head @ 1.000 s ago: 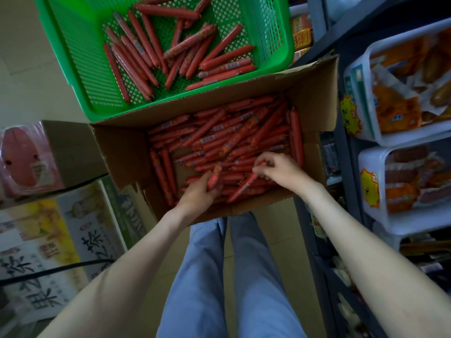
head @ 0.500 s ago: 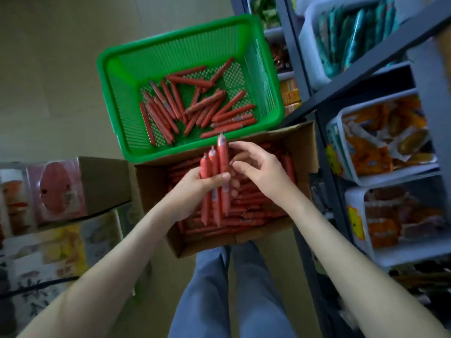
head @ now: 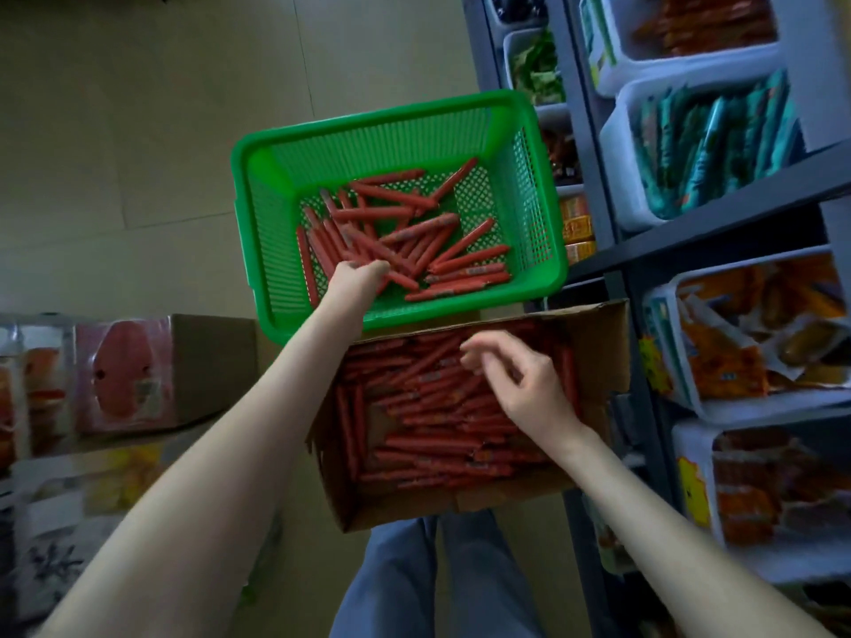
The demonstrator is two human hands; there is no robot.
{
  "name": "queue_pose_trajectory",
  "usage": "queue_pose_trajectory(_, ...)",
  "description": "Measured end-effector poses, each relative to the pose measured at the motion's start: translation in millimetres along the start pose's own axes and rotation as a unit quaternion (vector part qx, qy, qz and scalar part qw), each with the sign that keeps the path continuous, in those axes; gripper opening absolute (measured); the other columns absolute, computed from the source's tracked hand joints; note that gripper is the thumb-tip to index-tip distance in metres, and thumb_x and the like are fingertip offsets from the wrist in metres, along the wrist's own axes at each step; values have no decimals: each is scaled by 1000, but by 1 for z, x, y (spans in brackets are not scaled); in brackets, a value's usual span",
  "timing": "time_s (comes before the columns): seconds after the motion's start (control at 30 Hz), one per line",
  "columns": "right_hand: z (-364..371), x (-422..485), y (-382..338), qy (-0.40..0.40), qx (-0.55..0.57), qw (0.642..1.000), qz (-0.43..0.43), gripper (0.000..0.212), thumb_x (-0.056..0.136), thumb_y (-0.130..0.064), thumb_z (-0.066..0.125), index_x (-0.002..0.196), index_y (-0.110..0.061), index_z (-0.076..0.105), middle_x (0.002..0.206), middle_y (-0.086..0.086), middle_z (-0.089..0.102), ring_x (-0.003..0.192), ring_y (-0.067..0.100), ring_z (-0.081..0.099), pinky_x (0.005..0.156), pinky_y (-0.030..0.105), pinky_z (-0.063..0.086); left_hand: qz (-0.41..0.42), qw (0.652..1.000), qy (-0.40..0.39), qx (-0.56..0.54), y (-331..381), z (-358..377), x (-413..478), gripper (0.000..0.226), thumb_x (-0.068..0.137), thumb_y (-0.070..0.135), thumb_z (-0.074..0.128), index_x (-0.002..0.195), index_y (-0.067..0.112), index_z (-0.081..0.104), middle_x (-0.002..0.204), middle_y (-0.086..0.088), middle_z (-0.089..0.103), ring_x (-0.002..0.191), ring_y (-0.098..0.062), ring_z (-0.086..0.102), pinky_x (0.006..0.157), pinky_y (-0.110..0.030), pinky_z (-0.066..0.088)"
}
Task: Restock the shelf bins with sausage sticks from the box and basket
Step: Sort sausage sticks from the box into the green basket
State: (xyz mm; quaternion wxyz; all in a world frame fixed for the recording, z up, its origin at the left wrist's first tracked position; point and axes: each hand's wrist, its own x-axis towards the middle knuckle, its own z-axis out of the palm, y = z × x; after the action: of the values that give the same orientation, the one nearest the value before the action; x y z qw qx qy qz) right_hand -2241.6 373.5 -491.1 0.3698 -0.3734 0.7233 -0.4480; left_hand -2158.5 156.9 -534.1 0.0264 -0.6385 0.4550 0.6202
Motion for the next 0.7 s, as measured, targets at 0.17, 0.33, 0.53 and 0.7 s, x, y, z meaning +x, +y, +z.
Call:
queue_pose_trajectory(0.17, 31, -1, 55, -167, -191, 967, 28, 41, 93, -5, 49, 132, -12, 52, 133, 4, 53, 128, 16, 44, 107, 14, 26, 209, 962, 146, 93, -24, 2, -37, 20, 92, 18, 52, 110, 14, 59, 103, 3, 61, 97, -11, 56, 86, -20, 41)
queue_pose_trajectory(0.33, 73, 43, 91, -258, -404, 875, 62, 71, 93, -16, 45, 152, -22, 7, 158, -1, 11, 145, 19, 9, 116, 34, 7, 495, 829, 146, 215, -76, 0, -72, 19, 88, 6, 48, 100, -4, 58, 93, -14, 56, 89, -20, 52, 83, -25, 42)
queue_pose_trajectory(0.53, 106, 58, 99, -253, -543, 797, 76, 60, 97, -24, 42, 150, -17, 15, 151, 6, 25, 141, 26, 16, 112, 41, 14, 425, 799, 9, 424, -153, -22, -57, 30, 88, 22, 44, 105, 2, 57, 96, -14, 58, 87, -32, 58, 73, -37, 53)
queue_pose_trajectory(0.7, 95, 54, 98, -263, -521, 810, 62, 53, 96, -13, 38, 147, -23, 26, 142, 12, 36, 135, 30, 25, 110, 40, 19, 167, 902, -22, 398, -181, -27, -35, 71, 89, 26, 55, 147, 5, 21, 146, -23, 27, 134, -38, 28, 113, -39, 24)
